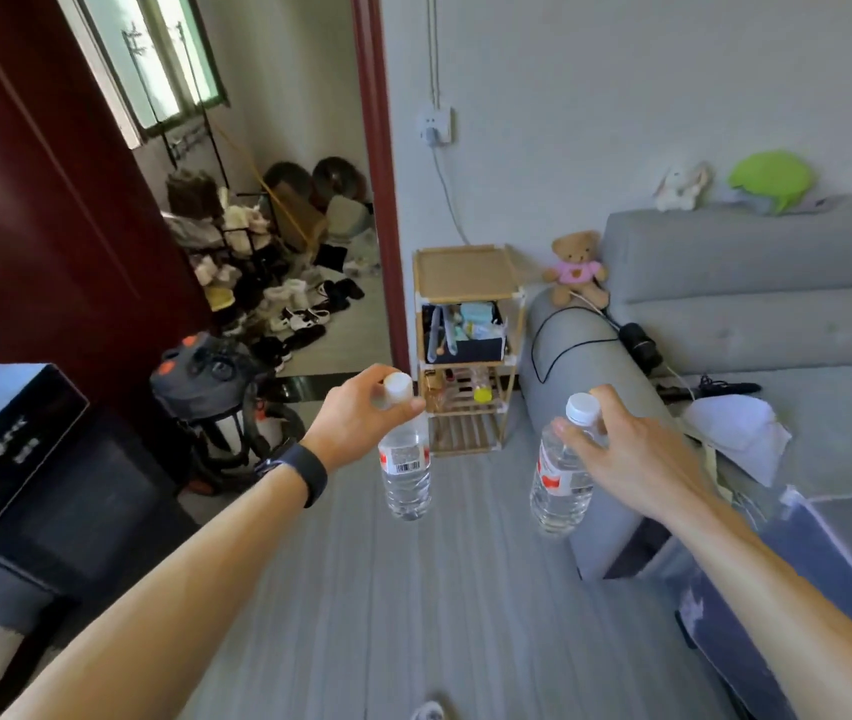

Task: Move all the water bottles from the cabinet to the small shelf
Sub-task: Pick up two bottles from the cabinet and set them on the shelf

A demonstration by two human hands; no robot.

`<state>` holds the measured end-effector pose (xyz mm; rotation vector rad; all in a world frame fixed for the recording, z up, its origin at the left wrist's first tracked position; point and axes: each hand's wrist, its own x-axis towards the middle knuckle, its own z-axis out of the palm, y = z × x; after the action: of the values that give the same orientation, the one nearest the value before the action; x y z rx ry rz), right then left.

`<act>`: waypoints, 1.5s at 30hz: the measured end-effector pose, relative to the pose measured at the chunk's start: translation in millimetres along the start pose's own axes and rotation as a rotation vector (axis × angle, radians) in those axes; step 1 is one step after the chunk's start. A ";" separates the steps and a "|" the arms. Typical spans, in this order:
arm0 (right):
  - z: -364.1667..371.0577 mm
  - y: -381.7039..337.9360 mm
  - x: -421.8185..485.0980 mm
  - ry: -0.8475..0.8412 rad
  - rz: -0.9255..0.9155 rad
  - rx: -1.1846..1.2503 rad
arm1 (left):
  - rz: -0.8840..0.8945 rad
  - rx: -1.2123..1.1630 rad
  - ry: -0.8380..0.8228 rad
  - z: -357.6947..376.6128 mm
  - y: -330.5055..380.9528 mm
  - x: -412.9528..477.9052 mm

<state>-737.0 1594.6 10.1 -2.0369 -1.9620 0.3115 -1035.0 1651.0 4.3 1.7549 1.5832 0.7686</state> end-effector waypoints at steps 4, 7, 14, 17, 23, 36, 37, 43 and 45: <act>-2.5 5.1 88.8 0.014 0.040 0.009 | 0.017 -0.009 -0.018 -3.3 10.6 97.8; 1.1 11.2 148.7 0.002 0.075 0.002 | 0.008 -0.011 -0.044 1.4 10.4 162.5; 27.9 43.1 302.9 -0.111 0.050 0.006 | -0.064 0.011 -0.054 25.8 -11.5 307.8; 41.4 60.1 371.4 -0.139 0.030 0.035 | -0.102 0.035 -0.037 35.4 -17.4 370.3; 49.8 81.3 488.5 -0.143 -0.005 0.067 | -0.181 0.032 0.050 52.5 -7.3 470.6; 80.0 100.8 684.1 -0.218 0.027 0.158 | -0.276 -0.001 0.067 85.7 -36.7 679.7; 80.4 99.5 698.3 -0.230 0.030 0.178 | -0.277 -0.001 0.065 85.9 -37.9 696.2; 91.7 92.5 785.4 -0.262 0.044 0.268 | -0.289 -0.019 0.028 90.9 -44.0 782.1; 105.2 93.5 812.3 -0.256 0.036 0.268 | -0.284 -0.014 0.021 93.8 -43.5 806.3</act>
<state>-649.5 2409.1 -82.3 -1.9373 -1.9008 0.8333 -907.1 2448.7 -85.9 1.4731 1.7869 0.6586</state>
